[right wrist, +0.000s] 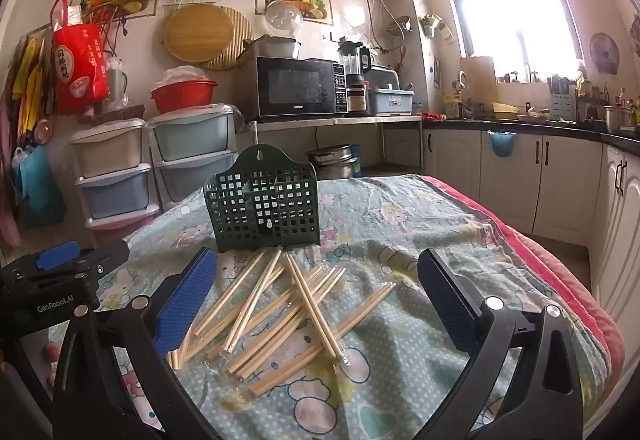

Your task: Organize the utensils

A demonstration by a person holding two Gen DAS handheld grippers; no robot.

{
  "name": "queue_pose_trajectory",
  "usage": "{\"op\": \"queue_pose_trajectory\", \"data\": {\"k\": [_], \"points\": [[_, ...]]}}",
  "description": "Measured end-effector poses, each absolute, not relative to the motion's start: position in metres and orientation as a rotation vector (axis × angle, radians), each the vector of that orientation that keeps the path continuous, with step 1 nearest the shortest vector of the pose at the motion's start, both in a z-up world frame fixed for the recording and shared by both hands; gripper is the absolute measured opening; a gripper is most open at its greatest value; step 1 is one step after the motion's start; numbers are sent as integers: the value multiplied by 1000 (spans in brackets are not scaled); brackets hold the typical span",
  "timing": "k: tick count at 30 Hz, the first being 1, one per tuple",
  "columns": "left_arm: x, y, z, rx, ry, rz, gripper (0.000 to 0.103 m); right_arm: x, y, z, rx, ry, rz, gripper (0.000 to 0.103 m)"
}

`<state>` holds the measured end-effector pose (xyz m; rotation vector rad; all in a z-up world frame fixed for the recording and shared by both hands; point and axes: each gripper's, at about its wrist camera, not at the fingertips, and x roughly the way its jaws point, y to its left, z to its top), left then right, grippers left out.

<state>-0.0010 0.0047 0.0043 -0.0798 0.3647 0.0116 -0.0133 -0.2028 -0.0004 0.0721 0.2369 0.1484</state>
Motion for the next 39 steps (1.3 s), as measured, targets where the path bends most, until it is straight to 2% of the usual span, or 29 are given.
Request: {"op": "queue_pose_trajectory", "data": {"k": [39], "points": [[-1,4,6,-82,365,8,93,-12,-200,0,70,240,156,97]]}}
